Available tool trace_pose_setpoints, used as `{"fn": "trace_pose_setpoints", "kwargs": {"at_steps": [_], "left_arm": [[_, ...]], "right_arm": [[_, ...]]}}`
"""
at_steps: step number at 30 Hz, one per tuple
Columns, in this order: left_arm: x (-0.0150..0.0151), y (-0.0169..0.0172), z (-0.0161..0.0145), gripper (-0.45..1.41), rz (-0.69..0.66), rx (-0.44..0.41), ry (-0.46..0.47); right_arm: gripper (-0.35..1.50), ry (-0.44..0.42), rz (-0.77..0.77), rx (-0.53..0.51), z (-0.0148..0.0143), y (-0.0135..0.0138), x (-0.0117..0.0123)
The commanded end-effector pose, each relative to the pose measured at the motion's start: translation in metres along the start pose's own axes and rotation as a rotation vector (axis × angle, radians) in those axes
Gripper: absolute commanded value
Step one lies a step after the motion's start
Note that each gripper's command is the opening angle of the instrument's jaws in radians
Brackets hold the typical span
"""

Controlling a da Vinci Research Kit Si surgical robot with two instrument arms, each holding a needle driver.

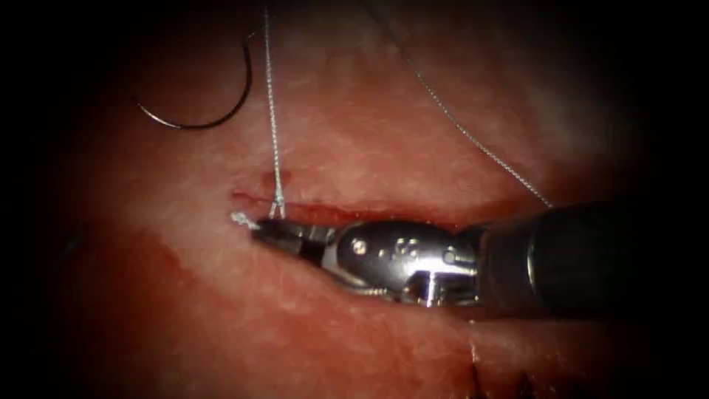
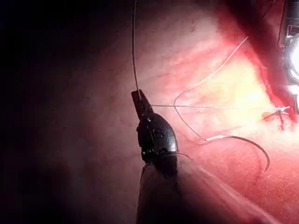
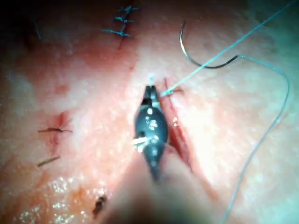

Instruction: Wound Closure

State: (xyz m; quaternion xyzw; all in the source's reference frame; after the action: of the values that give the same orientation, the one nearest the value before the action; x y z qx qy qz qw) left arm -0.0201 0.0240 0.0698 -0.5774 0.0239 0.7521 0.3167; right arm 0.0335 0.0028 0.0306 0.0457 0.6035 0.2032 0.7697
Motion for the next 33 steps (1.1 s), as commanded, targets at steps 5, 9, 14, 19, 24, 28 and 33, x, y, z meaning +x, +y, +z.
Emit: {"fn": "trace_pose_setpoints", "kwargs": {"at_steps": [5,9,14,19,24,28,33], "left_arm": [[-0.0004,-0.0005,0.0018,-0.45,0.044,0.013,-0.015],[-0.0001,-0.0017,0.0023,-0.45,0.051,0.042,-0.03],[-0.0001,-0.0026,0.0026,-0.45,0.056,0.066,-0.058],[-0.0003,-0.0024,0.0026,-0.45,0.064,0.08,-0.073],[-0.0003,-0.0024,0.0026,-0.45,0.087,0.092,-0.08],[0.0001,-0.0028,0.0026,-0.45,0.1,0.097,-0.09],[0.0004,-0.0031,0.0027,-0.45,0.102,0.106,-0.092]], "right_arm": [[-0.35,0.013,-0.012,0.005,0.001,-0.0021,-0.0012],[-0.35,0.021,-0.017,0.005,0.0017,-0.0031,-0.0012],[-0.35,-0.001,-0.023,0.03,0.0025,-0.0045,-0.0013],[-0.35,-0.011,-0.03,0.044,0.0025,-0.0053,-0.0019],[-0.35,-0.021,-0.03,0.038,0.0021,-0.0057,-0.0024],[-0.35,-0.029,-0.032,0.032,0.0017,-0.0057,-0.0025],[-0.35,-0.046,-0.034,0.04,0.0014,-0.0068,-0.0037]]}}
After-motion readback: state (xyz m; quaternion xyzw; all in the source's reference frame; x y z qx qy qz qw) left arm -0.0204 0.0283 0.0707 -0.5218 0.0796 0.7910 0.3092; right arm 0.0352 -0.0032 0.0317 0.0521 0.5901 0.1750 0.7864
